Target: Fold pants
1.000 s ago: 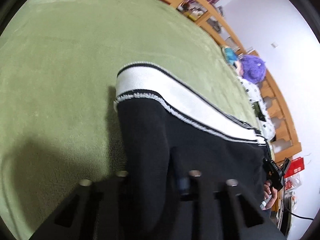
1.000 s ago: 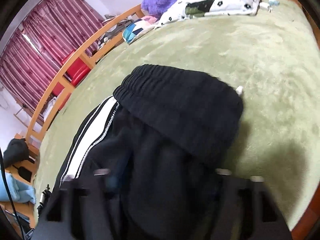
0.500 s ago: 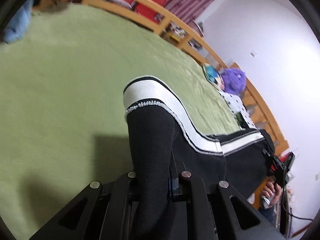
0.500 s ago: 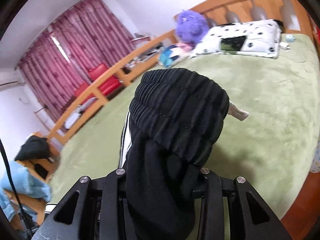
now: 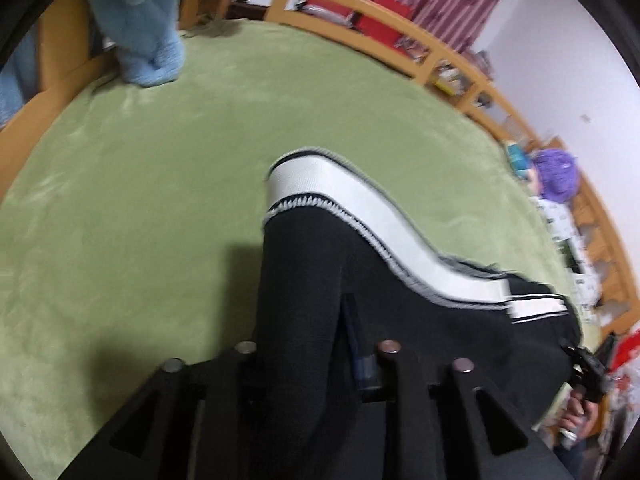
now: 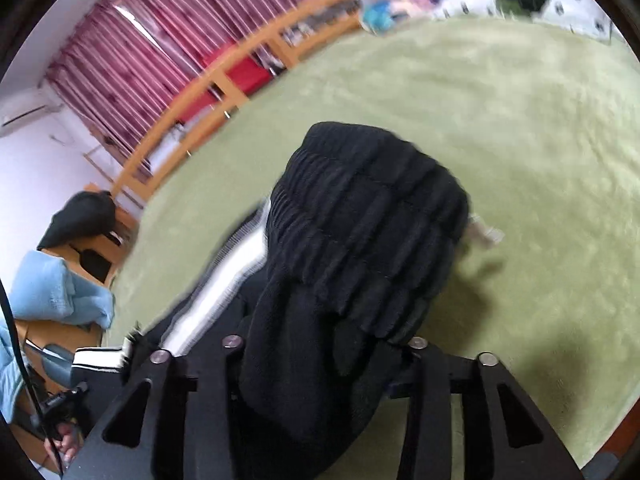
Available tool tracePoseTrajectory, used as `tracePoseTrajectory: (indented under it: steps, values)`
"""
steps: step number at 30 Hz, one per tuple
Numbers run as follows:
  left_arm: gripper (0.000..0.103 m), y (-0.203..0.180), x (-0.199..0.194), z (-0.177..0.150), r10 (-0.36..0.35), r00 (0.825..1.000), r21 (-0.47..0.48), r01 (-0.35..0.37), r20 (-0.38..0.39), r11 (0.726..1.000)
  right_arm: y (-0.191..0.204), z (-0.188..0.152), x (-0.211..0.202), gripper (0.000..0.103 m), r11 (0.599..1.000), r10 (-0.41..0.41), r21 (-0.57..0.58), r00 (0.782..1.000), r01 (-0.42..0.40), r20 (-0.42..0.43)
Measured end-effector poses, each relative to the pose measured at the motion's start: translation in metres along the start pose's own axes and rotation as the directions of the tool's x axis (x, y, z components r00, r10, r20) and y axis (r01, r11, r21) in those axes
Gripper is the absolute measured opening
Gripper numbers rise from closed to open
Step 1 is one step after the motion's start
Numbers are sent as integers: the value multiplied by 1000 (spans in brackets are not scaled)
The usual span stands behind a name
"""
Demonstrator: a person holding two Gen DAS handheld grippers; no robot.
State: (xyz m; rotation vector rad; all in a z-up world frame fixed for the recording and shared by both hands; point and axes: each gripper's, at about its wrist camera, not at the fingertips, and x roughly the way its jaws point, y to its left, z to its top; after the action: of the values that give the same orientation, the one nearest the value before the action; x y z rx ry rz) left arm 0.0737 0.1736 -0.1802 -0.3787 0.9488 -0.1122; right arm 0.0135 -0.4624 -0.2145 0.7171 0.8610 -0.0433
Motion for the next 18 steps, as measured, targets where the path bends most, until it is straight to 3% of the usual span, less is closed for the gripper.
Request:
tracePoseTrajectory:
  steps: [2,4,7,9,13,18]
  values:
    - [28,4,-4,-7,-30,1000,-18,30,-3,999,-14,-6,0,51,1000,-10,18,997,12,-72]
    - [33,1,-13,-14,-14,1000,4,14,-2,1000,-15,-15,-10,53,998,-56,-20,995,55,-79]
    - [45,-8,-38,-24,109,990,81,-116,86,990,-5,-25,-37,53,986,-132,-109,991,129,-23]
    - [47,-12,-53,-32,75,991,102,-87,110,991,6,-32,-62,53,978,-156,-134,986,162,54]
    - [51,-19,-64,-57,-53,994,116,42,98,992,44,-42,-79,54,971,-103,-205,990,122,100]
    - [51,-1,-25,-103,-42,998,32,43,-42,999,107,-68,-45,54,960,44,-276,999,-41,5]
